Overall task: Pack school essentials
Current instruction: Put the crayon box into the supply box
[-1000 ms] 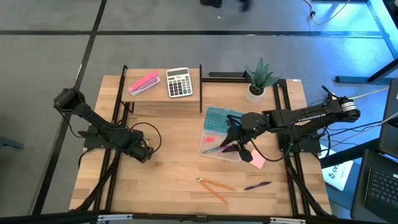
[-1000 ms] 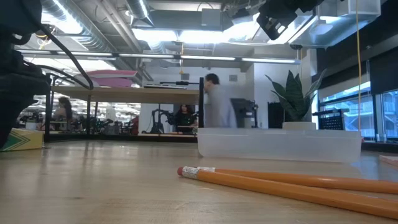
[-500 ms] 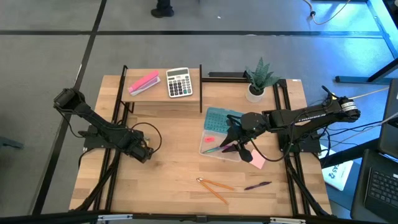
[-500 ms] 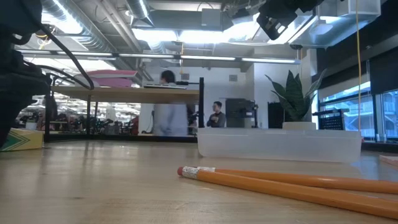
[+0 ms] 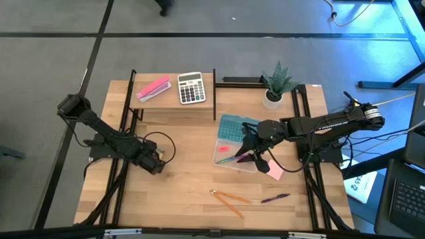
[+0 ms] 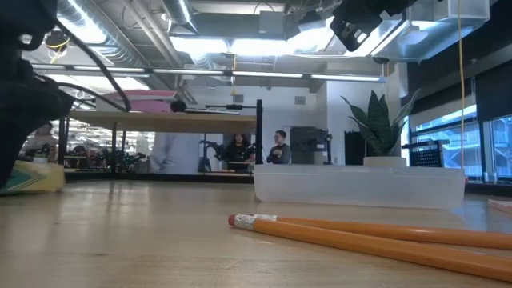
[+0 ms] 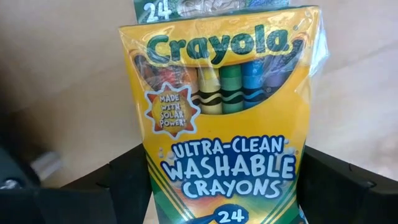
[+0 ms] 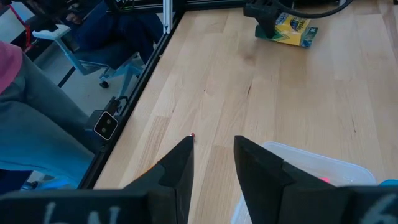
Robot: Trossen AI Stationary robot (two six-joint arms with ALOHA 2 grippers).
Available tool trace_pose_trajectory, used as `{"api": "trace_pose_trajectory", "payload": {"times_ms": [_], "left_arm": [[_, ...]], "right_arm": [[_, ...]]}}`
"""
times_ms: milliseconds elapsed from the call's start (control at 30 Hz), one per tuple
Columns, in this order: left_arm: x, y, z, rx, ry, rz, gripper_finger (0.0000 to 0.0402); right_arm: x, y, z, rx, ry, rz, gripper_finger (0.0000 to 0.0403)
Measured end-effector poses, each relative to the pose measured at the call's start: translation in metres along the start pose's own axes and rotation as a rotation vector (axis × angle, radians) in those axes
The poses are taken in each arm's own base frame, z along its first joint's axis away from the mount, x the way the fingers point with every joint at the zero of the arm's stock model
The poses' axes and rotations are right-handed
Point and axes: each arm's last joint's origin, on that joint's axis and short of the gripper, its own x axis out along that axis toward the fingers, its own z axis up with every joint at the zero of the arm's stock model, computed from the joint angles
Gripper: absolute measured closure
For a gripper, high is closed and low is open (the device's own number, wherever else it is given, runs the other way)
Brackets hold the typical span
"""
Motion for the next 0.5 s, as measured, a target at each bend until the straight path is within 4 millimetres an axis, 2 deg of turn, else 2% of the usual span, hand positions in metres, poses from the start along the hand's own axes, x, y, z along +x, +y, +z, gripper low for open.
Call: {"api": "trace_pose_trajectory", "payload": {"times_ms": [500], "left_arm": [[-0.036, -0.032, -0.002, 0.219, -0.022, -0.157, 0.0084]], "right_arm": [[0.0, 0.0, 0.0, 0.001, 0.0, 0.0, 0.0286]]}}
